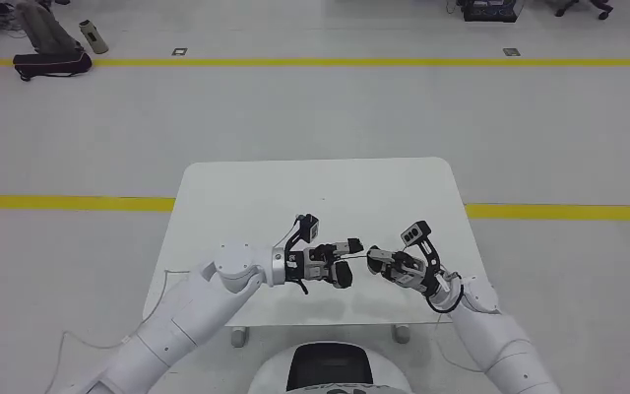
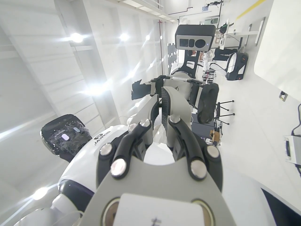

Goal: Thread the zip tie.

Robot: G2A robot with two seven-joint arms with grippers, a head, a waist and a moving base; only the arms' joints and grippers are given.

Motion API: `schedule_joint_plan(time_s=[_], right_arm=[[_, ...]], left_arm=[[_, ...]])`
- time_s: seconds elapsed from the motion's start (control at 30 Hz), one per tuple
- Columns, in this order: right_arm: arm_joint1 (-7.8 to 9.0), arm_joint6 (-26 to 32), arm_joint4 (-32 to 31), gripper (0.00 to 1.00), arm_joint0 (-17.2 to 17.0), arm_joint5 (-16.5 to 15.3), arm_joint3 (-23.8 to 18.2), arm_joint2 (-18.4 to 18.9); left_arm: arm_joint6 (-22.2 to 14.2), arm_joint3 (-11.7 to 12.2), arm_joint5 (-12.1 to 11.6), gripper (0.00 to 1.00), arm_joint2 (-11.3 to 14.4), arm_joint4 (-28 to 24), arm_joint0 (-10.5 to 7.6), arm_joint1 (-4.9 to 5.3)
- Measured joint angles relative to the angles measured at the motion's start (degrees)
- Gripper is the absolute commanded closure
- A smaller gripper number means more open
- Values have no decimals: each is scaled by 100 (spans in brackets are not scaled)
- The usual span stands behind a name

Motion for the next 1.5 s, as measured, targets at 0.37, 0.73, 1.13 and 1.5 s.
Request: schedule_joint_plan(time_s=[0.37, 0.73, 1.13, 1.5], right_arm=[[28, 5, -59, 100, -149, 1, -174, 98], [35, 3, -51, 100, -191, 4, -225, 129], [33, 9, -76, 100, -166, 29, -213, 98], [47, -46, -285, 100, -156, 25, -203, 85]], left_arm=[[37, -51, -25, 0, -7, 16, 49, 8], [40, -116, 23, 0, 3, 32, 67, 13], [36, -120, 51, 0, 38, 23, 44, 3], [59, -75, 54, 2, 60, 26, 21, -6]])
